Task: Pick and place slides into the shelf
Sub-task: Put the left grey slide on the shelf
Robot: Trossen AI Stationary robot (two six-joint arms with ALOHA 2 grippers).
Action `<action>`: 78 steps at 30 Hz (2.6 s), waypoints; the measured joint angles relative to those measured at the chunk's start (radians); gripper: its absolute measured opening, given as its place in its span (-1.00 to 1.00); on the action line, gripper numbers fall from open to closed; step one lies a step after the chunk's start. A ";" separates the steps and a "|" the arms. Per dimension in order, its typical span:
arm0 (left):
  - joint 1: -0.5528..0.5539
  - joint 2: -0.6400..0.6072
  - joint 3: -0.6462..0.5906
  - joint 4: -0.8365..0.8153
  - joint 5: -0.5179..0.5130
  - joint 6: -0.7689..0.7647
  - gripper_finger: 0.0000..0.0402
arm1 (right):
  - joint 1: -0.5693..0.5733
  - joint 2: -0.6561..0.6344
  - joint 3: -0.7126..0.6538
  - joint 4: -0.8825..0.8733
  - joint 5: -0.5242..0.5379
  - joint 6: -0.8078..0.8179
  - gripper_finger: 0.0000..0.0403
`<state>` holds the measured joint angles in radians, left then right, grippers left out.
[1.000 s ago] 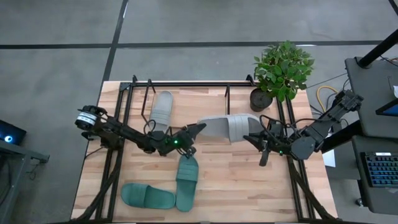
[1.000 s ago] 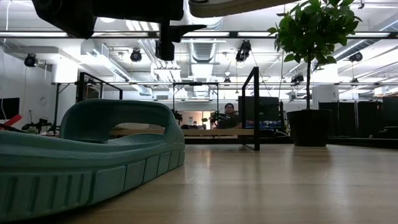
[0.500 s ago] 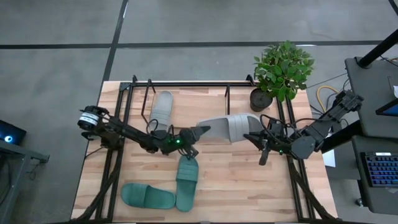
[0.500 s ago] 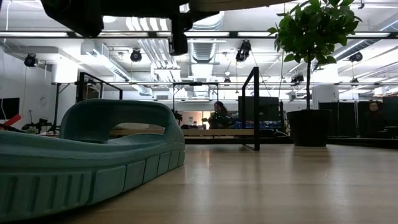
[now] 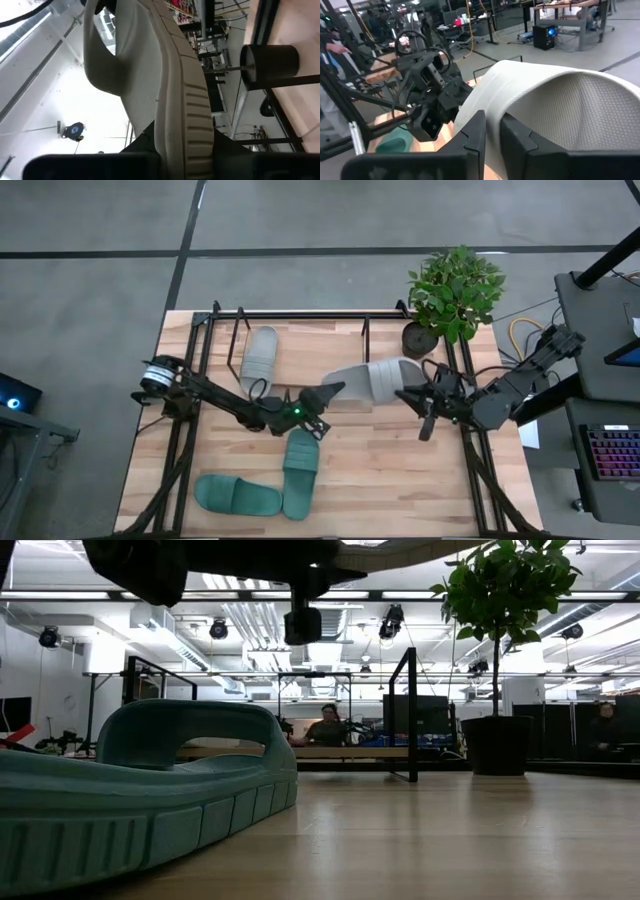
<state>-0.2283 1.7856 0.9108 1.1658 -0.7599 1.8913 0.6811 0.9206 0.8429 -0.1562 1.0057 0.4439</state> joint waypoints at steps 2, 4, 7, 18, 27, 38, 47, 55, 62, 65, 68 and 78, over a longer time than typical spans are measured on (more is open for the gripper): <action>0.000 -0.012 -0.001 0.009 -0.004 0.000 -0.84 | 0.006 -0.018 0.004 -0.001 -0.014 -0.003 -0.77; 0.000 -0.026 -0.001 0.013 -0.013 0.000 -0.84 | 0.017 -0.037 0.019 0.000 -0.024 -0.037 -0.76; -0.001 -0.058 -0.007 0.017 -0.076 -0.008 -0.84 | 0.023 -0.060 0.054 0.002 -0.041 -0.116 -0.74; -0.010 -0.193 -0.043 -0.009 -0.212 -0.163 -0.84 | 0.071 -0.043 0.224 -0.027 -0.079 -0.727 -0.72; -0.026 -0.464 -0.051 -0.613 -0.053 -0.701 -0.84 | 0.070 0.004 0.320 -0.101 -0.014 -0.879 -0.40; -0.031 -0.728 -0.068 -1.027 0.422 -1.204 -0.84 | 0.103 0.078 0.316 -0.257 -0.089 -0.855 0.17; -0.030 -0.762 -0.132 -0.973 0.492 -1.241 -0.84 | 0.146 0.163 0.315 -0.260 -0.050 -0.967 0.25; -0.035 -0.694 -0.128 -0.934 0.506 -1.251 -0.84 | 0.137 0.169 0.328 -0.252 -0.018 -1.020 0.27; -0.036 -0.663 -0.124 -0.839 0.519 -1.206 -0.84 | 0.122 0.166 0.325 -0.330 -0.019 -0.943 0.26; -0.035 -0.654 -0.124 -0.826 0.530 -1.201 -0.84 | 0.109 0.166 0.323 -0.363 -0.025 -0.886 0.26; -0.035 -0.638 -0.122 -0.829 0.547 -1.201 -0.84 | 0.089 0.161 0.324 -0.348 -0.082 -0.875 0.26; -0.035 -0.594 -0.081 -0.808 0.566 -1.134 -0.84 | -0.020 0.160 0.323 -0.278 -0.258 -0.846 0.21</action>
<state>-0.2630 1.1915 0.8297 0.3580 -0.1943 0.7568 0.6612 1.0805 1.1663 -0.4340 0.7482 -0.4019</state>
